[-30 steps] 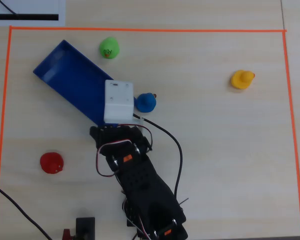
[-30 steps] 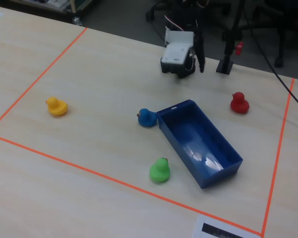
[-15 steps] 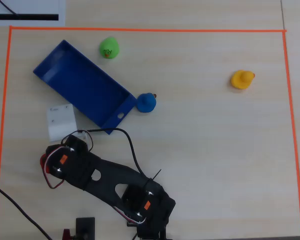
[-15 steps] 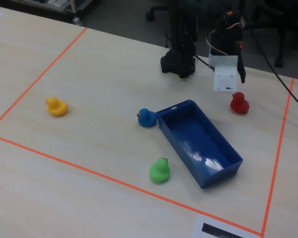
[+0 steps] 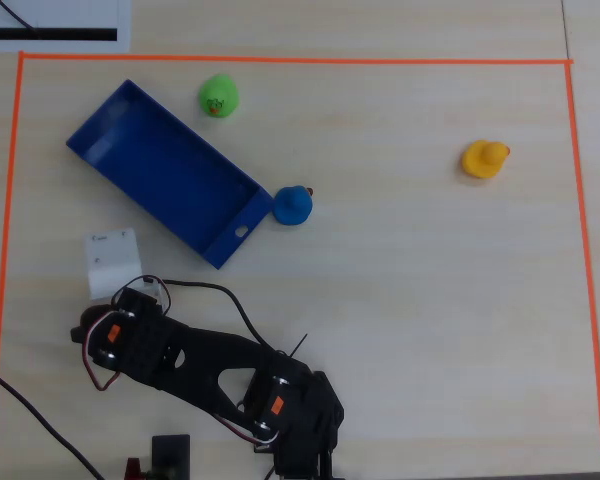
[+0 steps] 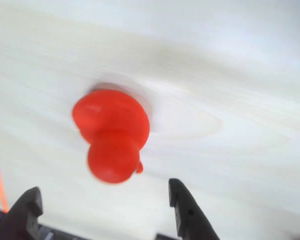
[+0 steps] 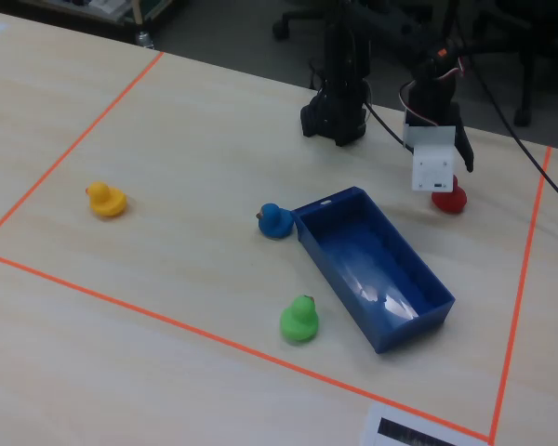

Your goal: Grasp red duck and put it into box.

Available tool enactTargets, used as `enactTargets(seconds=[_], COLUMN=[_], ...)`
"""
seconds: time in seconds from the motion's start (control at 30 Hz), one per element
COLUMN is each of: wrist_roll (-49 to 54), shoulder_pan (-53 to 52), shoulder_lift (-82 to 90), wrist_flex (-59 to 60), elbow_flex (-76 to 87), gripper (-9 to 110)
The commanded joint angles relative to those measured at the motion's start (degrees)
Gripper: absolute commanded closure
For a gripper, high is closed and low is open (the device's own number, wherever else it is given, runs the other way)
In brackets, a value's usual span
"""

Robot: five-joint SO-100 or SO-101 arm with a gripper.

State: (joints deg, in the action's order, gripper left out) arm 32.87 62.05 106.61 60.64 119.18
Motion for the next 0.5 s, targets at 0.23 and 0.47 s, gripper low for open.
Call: enactTargets(seconds=[0.23,0.47], wrist_roll=[-2.4,-2.5], shoulder_pan=[2.4,3.3], shoulder_lift=[-1.5,-2.5], wrist_flex=[-6.5,-13.5], elbow_flex=[1.9,7.0], gripper=[68,69])
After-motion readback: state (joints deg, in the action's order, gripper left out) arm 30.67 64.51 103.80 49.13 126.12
